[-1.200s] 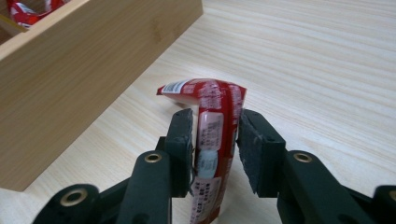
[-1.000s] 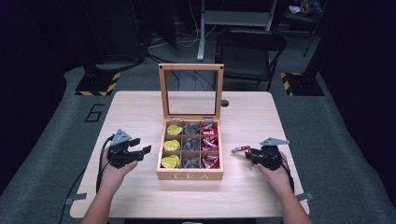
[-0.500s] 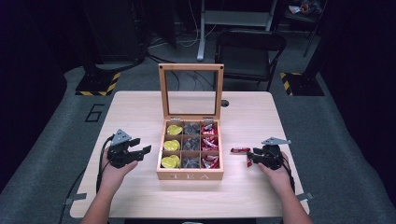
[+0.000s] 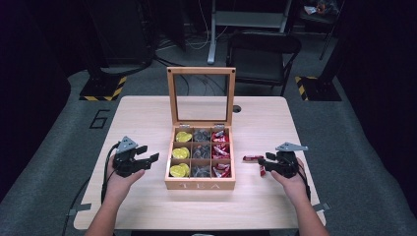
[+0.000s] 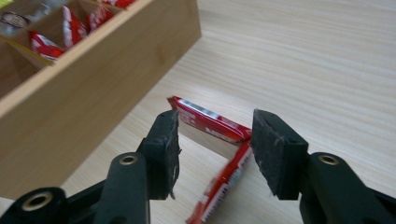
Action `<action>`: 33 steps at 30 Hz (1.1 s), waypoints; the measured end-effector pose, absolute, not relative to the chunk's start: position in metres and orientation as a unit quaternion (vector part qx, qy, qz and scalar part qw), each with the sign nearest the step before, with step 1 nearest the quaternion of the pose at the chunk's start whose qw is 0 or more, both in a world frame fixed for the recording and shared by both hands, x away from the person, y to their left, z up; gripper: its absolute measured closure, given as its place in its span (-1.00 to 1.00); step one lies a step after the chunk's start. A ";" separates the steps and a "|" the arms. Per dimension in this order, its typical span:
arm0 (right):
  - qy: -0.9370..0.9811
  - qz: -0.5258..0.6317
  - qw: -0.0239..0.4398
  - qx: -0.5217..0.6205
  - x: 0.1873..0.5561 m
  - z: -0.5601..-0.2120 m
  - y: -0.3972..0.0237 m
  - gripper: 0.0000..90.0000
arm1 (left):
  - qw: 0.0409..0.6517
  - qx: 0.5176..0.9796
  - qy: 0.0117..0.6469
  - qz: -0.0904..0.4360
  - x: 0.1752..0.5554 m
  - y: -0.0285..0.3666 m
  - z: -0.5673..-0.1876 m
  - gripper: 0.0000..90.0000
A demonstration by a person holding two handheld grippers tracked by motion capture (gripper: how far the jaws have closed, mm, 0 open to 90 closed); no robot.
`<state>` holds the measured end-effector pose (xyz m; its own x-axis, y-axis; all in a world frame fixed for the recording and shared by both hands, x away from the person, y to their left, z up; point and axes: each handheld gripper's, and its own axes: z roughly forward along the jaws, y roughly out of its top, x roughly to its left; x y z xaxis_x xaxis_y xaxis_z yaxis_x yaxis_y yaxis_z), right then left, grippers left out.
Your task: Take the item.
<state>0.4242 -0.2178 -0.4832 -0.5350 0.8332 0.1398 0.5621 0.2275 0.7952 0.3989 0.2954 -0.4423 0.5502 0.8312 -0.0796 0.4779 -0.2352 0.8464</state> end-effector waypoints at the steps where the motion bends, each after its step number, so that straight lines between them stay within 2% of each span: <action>1: 0.767 0.424 0.160 0.455 0.424 -0.483 -0.218 0.12 | 0.444 0.760 0.430 0.199 0.399 0.295 -0.442 -0.13; 11: 0.783 0.430 0.157 0.421 0.421 -0.465 -0.201 -0.01 | 0.446 0.759 0.431 0.198 0.399 0.296 -0.442 -0.13; 18: 0.782 0.437 0.154 0.417 0.422 -0.457 -0.193 -0.22 | 0.451 0.755 0.433 0.200 0.399 0.296 -0.442 -0.15; 33: 0.787 0.451 0.168 0.387 0.426 -0.430 -0.177 -0.39 | 0.447 0.755 0.435 0.202 0.400 0.297 -0.442 -0.21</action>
